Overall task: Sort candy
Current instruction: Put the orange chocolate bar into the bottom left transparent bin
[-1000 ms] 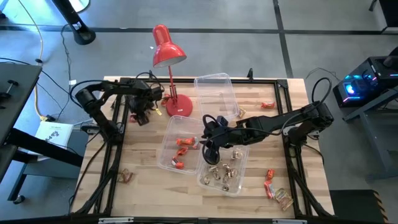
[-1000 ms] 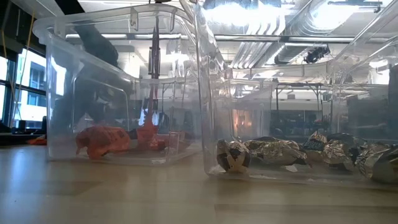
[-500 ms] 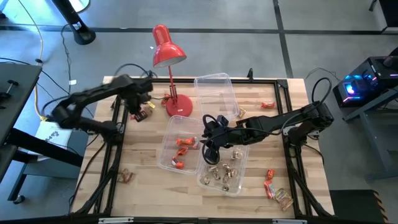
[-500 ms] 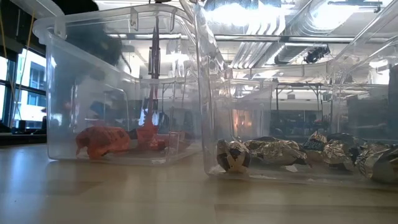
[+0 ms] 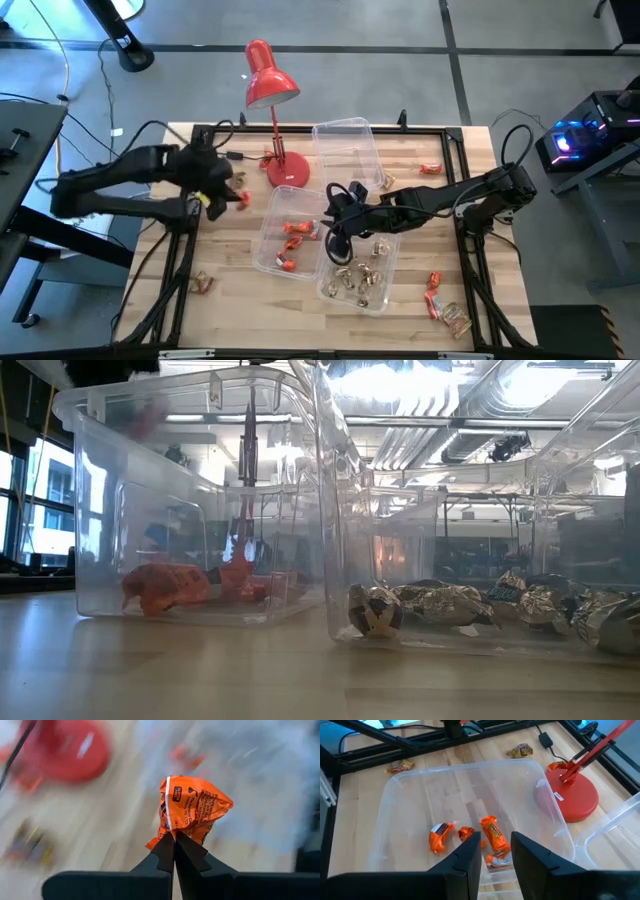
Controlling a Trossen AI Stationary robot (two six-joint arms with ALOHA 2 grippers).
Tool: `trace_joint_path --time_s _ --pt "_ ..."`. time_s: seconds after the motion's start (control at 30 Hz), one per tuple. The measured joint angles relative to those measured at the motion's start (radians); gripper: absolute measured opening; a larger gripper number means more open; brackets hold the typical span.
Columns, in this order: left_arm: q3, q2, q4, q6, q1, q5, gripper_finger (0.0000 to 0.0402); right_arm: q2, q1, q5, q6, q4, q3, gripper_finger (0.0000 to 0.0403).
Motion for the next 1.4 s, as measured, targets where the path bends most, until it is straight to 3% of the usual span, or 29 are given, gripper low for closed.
trace_joint_path --time_s 0.23,0.47,0.6,0.8,0.97,1.17,1.3,1.4 --pt "0.002 0.1 0.491 0.024 -0.269 -0.1 0.0 -0.002 -0.008 0.029 -0.032 0.005 0.0 0.0099" --pt "0.0 0.318 0.618 0.129 -0.391 -0.105 0.0 -0.09 0.006 0.08 -0.071 0.0 0.016 0.0099" --pt "0.008 0.416 0.705 0.095 -0.406 -0.153 0.0008 -0.162 0.021 0.125 -0.072 -0.024 0.017 0.0099" --pt "0.133 0.521 0.622 0.112 -0.407 -0.124 0.0075 -0.252 0.056 0.141 -0.06 -0.084 0.017 0.0099" --pt "0.262 0.515 0.531 0.152 -0.419 -0.15 0.0141 -0.292 0.086 0.136 -0.028 -0.159 0.017 0.0099" --pt "0.3 0.418 0.115 -0.003 -0.418 -0.337 0.0181 -0.3 0.1 0.142 0.085 -0.292 0.015 0.0099" --pt "0.188 0.289 -0.136 -0.172 -0.408 -0.54 0.019 -0.294 0.1 0.146 0.152 -0.37 0.015 0.0099" --pt "0.074 0.16 -0.155 -0.297 -0.332 -0.641 0.019 -0.289 0.099 0.167 0.158 -0.377 0.014 0.0099"
